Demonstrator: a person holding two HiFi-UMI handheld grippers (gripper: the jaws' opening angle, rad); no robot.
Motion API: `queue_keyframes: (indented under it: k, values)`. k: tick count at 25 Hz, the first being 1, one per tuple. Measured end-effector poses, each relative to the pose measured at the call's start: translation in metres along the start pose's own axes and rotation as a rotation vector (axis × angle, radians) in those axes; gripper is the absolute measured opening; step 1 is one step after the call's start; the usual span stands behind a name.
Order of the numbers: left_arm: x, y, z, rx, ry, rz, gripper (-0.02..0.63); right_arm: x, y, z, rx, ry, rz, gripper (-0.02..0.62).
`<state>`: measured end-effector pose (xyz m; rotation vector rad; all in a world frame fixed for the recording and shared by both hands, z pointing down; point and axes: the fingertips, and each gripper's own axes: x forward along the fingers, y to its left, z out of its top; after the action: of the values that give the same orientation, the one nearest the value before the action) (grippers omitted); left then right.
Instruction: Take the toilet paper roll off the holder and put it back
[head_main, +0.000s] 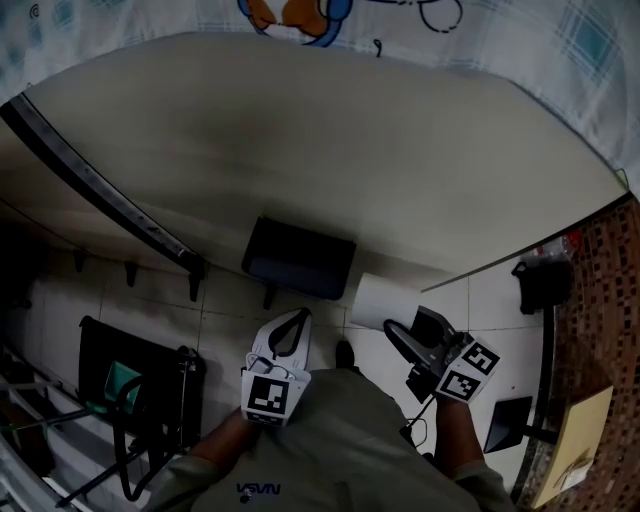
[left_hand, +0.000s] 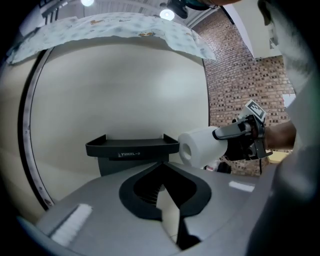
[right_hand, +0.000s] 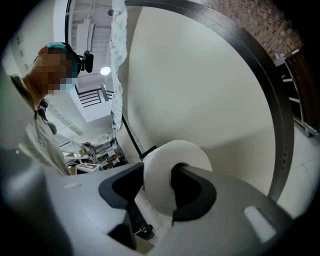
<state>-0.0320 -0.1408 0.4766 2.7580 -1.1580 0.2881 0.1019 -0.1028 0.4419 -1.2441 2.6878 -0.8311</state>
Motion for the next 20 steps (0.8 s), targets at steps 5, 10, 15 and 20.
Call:
queue_keyframes:
  k: [5,10,15,20]
  values:
    - [0.000,-0.003,-0.004,-0.009,0.045,0.001,0.008,0.004,-0.005,-0.011,0.032,0.012,0.003,0.170]
    - [0.003,-0.008,-0.008,0.002,0.054,-0.012,0.008,0.007,-0.006,-0.018,0.049,0.021,0.012,0.170]
    - [0.005,-0.008,-0.010,-0.005,0.058,-0.012,0.008,0.008,-0.006,-0.021,0.055,0.029,0.019,0.169]
    - [0.006,-0.010,-0.011,0.004,0.051,-0.011,0.006,0.009,-0.007,-0.021,0.054,0.035,0.019,0.169]
